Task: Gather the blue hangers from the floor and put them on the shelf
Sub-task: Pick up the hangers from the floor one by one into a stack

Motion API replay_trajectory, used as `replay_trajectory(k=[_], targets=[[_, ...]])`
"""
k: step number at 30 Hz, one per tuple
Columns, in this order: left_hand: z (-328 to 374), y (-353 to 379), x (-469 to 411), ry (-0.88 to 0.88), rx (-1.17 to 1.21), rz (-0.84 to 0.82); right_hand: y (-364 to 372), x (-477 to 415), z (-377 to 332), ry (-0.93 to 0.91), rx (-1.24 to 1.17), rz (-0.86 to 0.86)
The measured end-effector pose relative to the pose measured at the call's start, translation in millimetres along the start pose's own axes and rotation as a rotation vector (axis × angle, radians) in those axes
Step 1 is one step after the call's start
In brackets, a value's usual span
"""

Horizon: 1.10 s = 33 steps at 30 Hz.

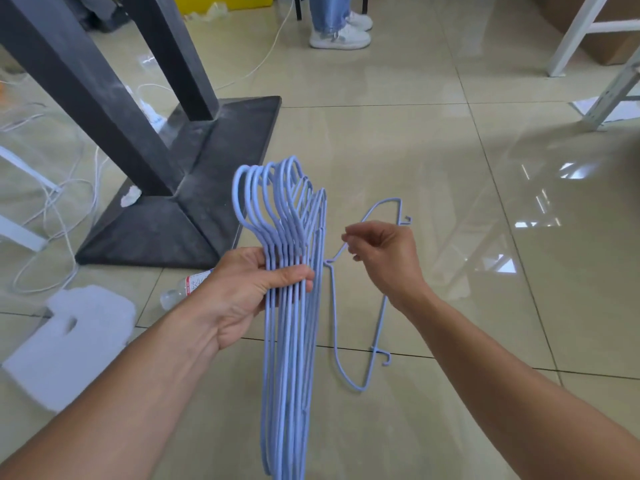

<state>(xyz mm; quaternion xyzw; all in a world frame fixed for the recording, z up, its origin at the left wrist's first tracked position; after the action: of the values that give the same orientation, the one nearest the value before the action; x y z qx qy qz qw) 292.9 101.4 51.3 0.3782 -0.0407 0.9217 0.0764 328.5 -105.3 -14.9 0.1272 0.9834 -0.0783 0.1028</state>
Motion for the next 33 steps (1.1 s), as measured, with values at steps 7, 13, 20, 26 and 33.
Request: replay_trajectory(k=[7,13,20,26,33], targets=[[5,-36,-14,0.011,-0.007,0.043,79,-12,87,-0.081,0.709,-0.403],[6,-54,-24,-0.009,0.02,0.056,118,-20,101,-0.289,1.127,-0.548],[2,-52,-29,-0.027,0.009,0.069,87,-10,95,-0.255,1.222,-0.541],[-1,-21,-27,-0.04,0.025,0.023,-2,10,21,-0.305,0.779,-0.126],[1,36,-3,-0.036,-0.017,-0.088,-34,40,-88,-0.259,0.144,0.002]])
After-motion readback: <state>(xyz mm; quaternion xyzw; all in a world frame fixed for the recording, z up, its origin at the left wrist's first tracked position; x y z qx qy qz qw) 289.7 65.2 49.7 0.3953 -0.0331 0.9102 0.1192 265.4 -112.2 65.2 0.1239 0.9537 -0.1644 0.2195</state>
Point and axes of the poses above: each hand's wrist, its own x-axis away from the middle knuckle, its own y-axis out of the palm, z = x × y, the point moved 7 cm from there along -x, towards the middle knuckle, and after that the axes turned 14 degrees about -y, right-handed, at the moved point
